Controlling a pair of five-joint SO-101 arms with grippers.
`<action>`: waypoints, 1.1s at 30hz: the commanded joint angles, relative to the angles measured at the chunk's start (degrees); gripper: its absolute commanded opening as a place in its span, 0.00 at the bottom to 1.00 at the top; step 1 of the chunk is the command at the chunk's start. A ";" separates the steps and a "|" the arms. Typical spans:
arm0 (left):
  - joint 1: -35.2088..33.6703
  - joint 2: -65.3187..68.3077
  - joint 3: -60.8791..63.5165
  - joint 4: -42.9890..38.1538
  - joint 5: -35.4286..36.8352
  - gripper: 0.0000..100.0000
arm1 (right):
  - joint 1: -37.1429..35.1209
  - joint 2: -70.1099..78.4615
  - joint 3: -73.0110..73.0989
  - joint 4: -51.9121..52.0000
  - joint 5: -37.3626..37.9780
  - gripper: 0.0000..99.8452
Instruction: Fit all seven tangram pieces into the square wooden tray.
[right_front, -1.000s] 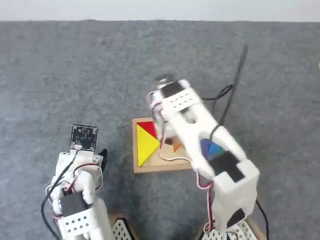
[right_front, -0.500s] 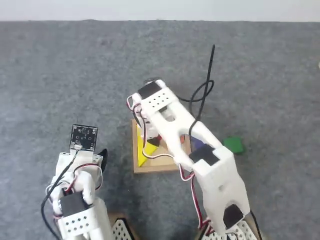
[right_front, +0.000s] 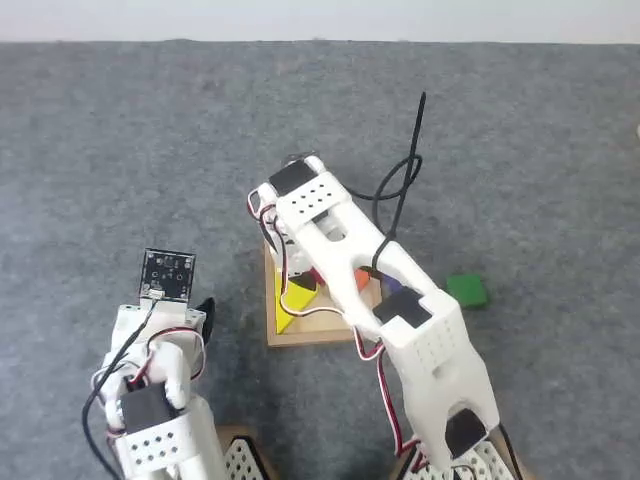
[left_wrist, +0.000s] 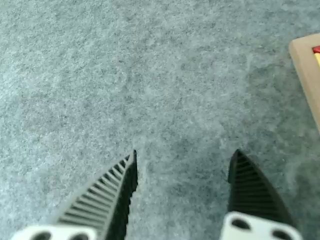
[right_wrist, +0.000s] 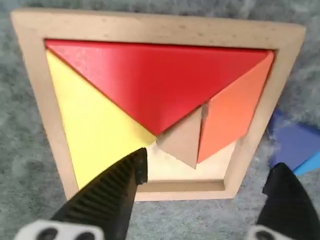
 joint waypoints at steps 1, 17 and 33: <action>0.09 0.18 -0.40 -0.18 -0.62 0.28 | 1.71 -3.82 -3.25 1.01 2.37 0.36; 0.09 0.18 -0.40 -0.18 -0.62 0.28 | 31.87 -28.53 9.58 4.70 30.77 0.02; 0.09 0.18 -0.40 -0.18 -0.62 0.28 | 39.25 -46.20 60.40 -26.86 44.66 0.04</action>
